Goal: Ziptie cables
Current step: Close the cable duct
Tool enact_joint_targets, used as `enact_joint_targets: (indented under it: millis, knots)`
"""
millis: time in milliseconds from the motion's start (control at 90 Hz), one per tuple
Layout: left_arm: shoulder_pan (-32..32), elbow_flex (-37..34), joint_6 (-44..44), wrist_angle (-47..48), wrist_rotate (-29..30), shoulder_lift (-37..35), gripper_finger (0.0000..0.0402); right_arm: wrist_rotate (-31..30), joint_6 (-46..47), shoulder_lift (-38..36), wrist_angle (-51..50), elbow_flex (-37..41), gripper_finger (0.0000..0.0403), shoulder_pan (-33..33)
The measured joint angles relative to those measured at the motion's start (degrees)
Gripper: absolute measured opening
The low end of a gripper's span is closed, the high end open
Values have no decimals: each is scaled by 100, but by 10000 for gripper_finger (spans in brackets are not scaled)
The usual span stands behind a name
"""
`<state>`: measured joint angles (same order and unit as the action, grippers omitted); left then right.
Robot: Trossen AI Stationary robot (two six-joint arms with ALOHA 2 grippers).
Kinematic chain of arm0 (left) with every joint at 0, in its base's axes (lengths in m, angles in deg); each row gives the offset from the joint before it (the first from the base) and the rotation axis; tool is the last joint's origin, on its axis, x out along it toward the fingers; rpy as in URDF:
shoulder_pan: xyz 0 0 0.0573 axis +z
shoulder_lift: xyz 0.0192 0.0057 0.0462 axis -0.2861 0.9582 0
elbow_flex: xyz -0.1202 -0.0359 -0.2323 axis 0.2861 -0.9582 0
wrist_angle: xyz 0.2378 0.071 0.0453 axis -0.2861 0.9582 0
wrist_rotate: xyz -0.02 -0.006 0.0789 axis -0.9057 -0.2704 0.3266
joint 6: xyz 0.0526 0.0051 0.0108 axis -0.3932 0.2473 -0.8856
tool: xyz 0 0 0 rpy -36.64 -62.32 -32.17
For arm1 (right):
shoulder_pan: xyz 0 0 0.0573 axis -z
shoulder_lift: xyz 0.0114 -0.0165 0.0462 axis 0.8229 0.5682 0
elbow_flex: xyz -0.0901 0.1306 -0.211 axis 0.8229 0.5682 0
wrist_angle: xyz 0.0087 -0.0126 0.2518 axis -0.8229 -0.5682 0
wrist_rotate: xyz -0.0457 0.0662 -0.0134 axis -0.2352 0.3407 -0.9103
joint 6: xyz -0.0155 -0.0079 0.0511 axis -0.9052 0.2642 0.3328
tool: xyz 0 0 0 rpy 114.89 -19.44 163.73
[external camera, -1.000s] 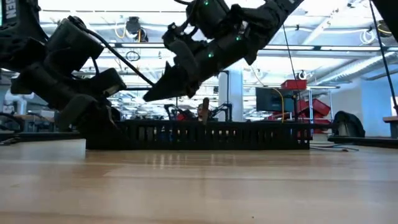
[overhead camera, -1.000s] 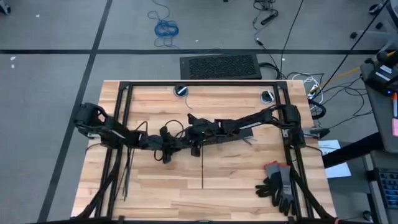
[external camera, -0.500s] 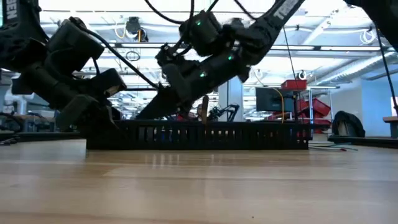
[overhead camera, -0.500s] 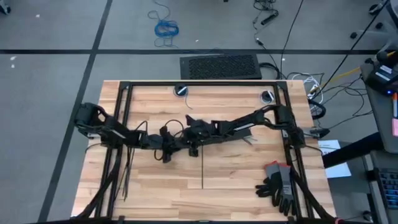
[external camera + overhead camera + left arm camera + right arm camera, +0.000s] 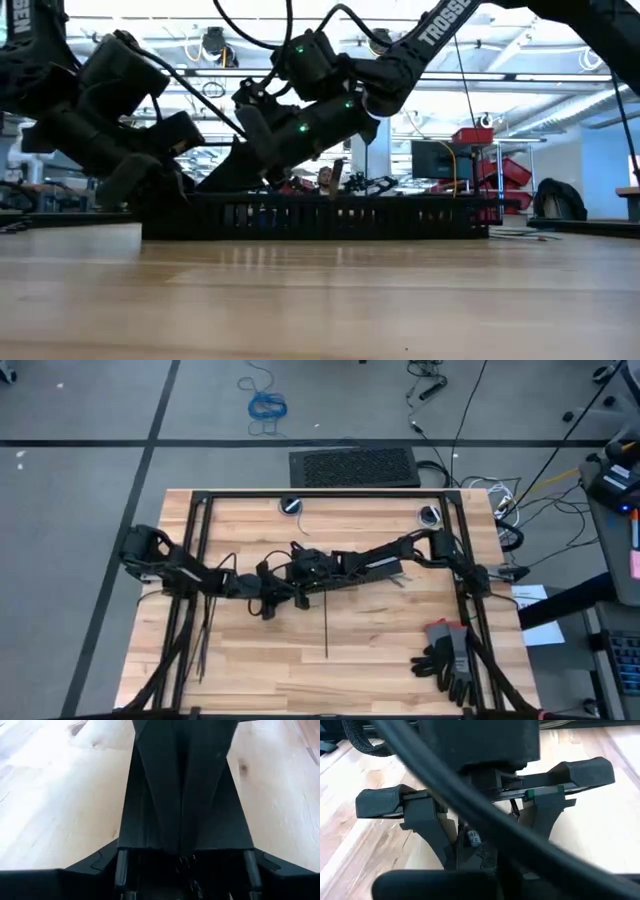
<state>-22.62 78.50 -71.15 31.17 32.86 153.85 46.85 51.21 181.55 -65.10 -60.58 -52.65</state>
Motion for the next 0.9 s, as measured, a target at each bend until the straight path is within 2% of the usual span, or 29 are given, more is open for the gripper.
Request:
enact_joint_targets:
  millis: [211,444,733,900]
  knots:
    - [100,48,-61,1361,-67,-699,263,-18,-22,2,-67,4,0,43]
    - [125,23,-119,2209,-173,-1357,263,81,-29,-4,-121,9,0,133]
    - [118,-2,-268,2027,-17,-1393,263,246,-4,19,287,34,0,139]
    - [160,-2,-404,1412,160,-1157,263,308,5,34,587,50,0,136]
